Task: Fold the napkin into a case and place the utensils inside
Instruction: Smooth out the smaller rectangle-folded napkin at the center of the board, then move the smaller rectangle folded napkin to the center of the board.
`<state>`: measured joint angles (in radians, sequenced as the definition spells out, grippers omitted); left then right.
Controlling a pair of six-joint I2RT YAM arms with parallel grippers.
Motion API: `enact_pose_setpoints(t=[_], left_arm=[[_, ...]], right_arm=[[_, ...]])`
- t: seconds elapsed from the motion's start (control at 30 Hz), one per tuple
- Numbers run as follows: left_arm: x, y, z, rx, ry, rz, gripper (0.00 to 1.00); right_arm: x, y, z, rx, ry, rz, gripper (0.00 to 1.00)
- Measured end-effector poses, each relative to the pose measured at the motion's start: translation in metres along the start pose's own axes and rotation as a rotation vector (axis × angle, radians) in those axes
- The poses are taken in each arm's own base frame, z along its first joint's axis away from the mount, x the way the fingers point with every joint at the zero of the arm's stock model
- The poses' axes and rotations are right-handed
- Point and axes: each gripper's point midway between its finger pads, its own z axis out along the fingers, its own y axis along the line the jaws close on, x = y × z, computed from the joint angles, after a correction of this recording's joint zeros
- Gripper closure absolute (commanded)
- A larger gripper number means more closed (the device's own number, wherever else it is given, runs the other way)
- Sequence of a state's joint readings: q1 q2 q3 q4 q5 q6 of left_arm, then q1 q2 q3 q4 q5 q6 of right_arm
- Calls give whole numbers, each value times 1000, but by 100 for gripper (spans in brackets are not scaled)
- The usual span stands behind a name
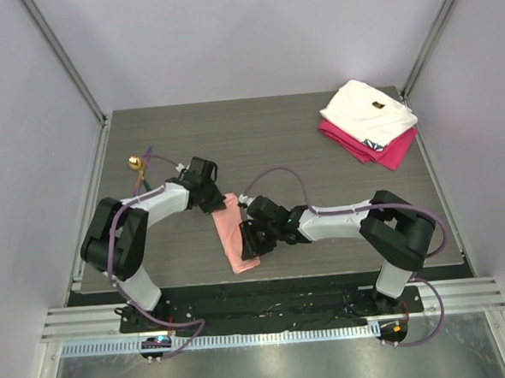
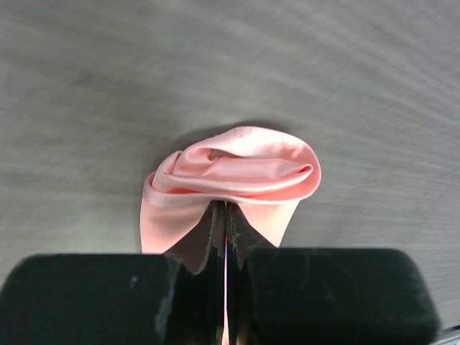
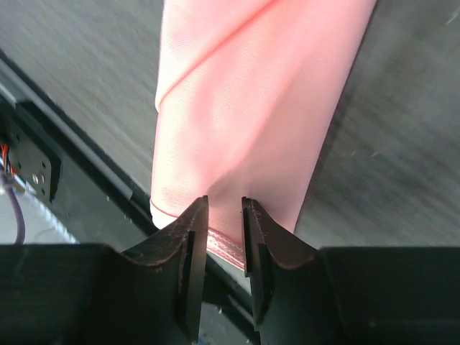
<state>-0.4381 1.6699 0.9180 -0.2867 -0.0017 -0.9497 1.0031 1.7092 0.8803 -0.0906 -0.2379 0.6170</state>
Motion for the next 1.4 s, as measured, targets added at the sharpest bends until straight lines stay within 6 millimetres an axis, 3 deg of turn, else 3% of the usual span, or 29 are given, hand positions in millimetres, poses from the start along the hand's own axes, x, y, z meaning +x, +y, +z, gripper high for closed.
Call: enact_pose_setpoints(t=[0.17,0.4,0.53,0.73,0.8,0.9,1.0,1.1,1.2,1.27,1.37,1.4], left_arm=[[-13,-19,12,19,-2,34,97],[-14,-18,5,12,1,106,75],[-22,-30,-19,52,-18,152,69],[-43,-46,-85,154,-116,168,64],[-52,-40,-106,175,-152,142,62],[-61,-15,-129,165,-196,94,59],[-64,18,-154,126,-236,45,57],[-63,34,-171,112,-262,25,53],[-59,39,-170,111,-248,28,56],[-55,40,-156,100,-192,27,59],[-51,35,-123,81,-69,21,68],[-51,33,-102,61,-11,14,70]], right_arm=[[-11,2,3,-15,-57,31,65],[-16,7,-5,-26,-83,33,56],[-17,8,-8,-23,-83,22,56],[-11,6,5,-14,-69,33,60],[-15,15,12,-45,-92,63,60],[-22,32,26,-113,-118,135,60],[-40,58,45,-232,-159,242,55],[-62,78,51,-315,-189,290,49],[-95,96,36,-389,-241,284,41],[-117,95,19,-408,-289,265,40],[-141,76,-14,-364,-357,221,40],[-145,69,-24,-345,-379,206,40]])
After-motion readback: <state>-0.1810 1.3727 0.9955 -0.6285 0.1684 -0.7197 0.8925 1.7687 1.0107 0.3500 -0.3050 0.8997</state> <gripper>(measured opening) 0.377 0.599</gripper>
